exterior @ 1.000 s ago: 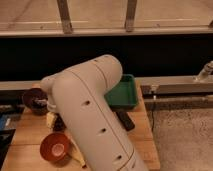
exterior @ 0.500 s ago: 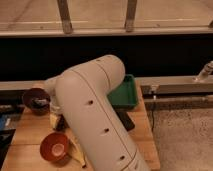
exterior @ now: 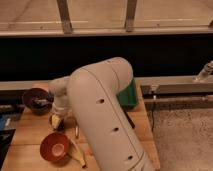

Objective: Place grapes in tray

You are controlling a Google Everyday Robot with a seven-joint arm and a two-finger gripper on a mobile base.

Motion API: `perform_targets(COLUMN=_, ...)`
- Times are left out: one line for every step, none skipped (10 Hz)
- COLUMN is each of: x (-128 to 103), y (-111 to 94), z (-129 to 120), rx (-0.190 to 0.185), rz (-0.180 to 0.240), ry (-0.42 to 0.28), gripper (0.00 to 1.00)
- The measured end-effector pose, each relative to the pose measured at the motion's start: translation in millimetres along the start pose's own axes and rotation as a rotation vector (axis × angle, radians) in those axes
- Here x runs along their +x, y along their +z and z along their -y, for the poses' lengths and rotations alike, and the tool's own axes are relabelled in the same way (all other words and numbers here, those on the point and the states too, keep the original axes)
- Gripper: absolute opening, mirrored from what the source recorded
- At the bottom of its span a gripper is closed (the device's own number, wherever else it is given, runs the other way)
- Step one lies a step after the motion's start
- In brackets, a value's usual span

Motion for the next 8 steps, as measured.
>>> perform_targets(x=-1.0, y=-1.3, z=-1.3, rx=-0.008, rz=0.016, ry=-0.01, gripper=0.0)
perform_targets(x=-3.0, y=-7.8, z=-4.4, rx=-0.017, rz=0.039, ry=-0.027, gripper=0.0)
perform_targets(x=-7.7, y=-17.4, z=-10.4, rx=-0.03, rz=0.071, ry=-0.05, gripper=0.0)
perform_targets(x=-12.6, y=-27.2, z=-14.8, rx=-0.042, rz=0.105, ry=-0.072, gripper=0.0)
perform_targets(x=-17.8, y=-38.8, z=-17.6, rx=-0.051, rz=0.142, ry=-0.096, gripper=0.0)
perform_targets(x=-23.8, y=-51.0, z=-21.1, rx=-0.057, rz=0.178, ry=-0.125, gripper=0.0)
perform_targets(x=-31.0, y=-63.6, z=-26.7, rx=-0.059, rz=0.21, ry=-0.155, gripper=0.0)
perform_targets(x=-39.2, y=-78.1, z=-33.4, rx=-0.056, rz=0.241, ry=-0.187, gripper=0.0)
